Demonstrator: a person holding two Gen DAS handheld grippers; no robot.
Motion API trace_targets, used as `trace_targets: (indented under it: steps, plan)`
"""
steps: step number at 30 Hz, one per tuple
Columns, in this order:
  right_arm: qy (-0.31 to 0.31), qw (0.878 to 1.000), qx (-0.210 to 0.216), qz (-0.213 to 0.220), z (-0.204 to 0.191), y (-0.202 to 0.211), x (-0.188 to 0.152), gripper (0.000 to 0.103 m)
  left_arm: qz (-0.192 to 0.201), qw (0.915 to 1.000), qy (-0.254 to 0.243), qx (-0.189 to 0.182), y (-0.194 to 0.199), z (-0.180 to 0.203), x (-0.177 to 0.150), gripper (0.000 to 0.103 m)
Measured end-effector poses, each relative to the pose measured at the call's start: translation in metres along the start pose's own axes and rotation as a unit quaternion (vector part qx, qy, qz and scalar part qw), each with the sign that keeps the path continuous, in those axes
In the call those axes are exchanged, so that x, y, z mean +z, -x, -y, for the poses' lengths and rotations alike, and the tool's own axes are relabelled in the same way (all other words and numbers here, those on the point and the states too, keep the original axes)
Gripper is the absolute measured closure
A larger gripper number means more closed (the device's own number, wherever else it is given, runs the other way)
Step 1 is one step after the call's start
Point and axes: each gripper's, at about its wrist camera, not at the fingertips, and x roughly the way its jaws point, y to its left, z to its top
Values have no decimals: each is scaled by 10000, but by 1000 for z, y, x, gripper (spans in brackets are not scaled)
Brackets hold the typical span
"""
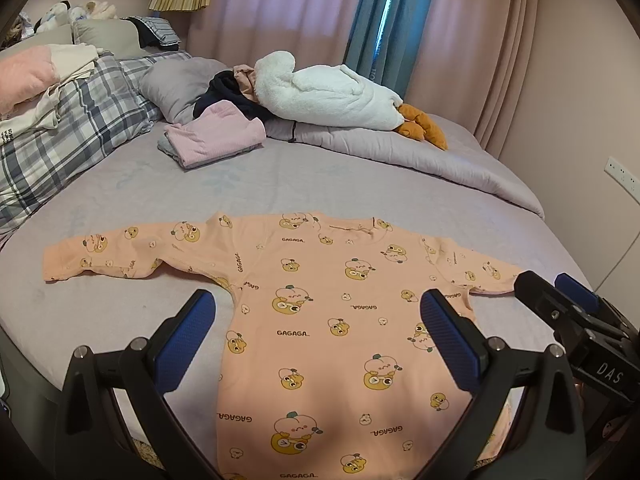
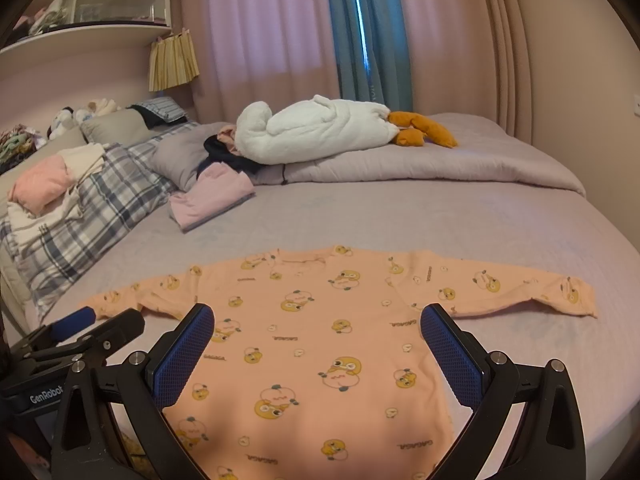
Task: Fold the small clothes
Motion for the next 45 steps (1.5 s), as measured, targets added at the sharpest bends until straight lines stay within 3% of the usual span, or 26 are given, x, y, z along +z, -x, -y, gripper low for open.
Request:
trace_targets:
  steps: [45]
  plan:
    - [-51,10000,-10,-53,4,-1,0,1,-62,10000,-36,-21,-1,4,0,1]
